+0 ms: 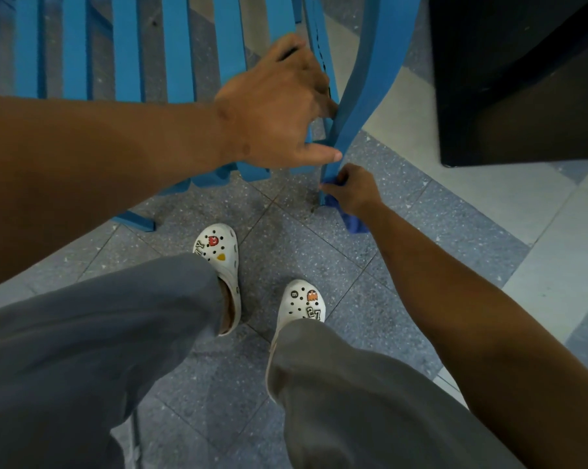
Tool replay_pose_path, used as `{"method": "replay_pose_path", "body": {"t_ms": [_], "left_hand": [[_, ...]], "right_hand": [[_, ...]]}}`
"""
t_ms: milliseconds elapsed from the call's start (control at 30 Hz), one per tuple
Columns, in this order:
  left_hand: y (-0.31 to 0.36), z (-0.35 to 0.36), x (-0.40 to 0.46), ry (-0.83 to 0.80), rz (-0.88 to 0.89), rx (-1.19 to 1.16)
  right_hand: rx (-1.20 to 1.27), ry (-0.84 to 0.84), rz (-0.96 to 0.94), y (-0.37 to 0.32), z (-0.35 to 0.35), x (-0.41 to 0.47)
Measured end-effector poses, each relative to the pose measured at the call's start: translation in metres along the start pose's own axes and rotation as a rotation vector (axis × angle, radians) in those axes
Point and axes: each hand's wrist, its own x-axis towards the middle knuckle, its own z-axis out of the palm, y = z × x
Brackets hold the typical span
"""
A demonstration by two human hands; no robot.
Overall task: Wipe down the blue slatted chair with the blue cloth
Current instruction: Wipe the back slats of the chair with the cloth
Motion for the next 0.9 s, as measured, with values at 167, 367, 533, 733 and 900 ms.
{"method": "replay_pose_path", "body": {"t_ms": [167,367,533,733,900], "left_hand": [[-0.001,0.0,0.0,-0.001,-0.004,-0.031],[0.001,-0.003,0.0,-0.002,-0.008,-0.057],[0.0,-0.003,0.0,-0.013,-0.008,-0.032],[-0.001,-0.001,-0.001,0.006,-0.007,-0.04],[0.0,-0.002,-0.001,0.01,-0.006,-0.049]], "right_hand": [[0.055,0.109,-0.151,-0.014,-0.025,-0.017],[0.03,0.098,-0.154,-0.011,-0.018,-0.01],[-0.08,0.017,0.021,0.001,0.008,0.005],[-0.104,-0.022,0.108,0.001,0.016,0.003],[-0.026,0.108,-0.075,-0.008,-0.011,-0.012]]}}
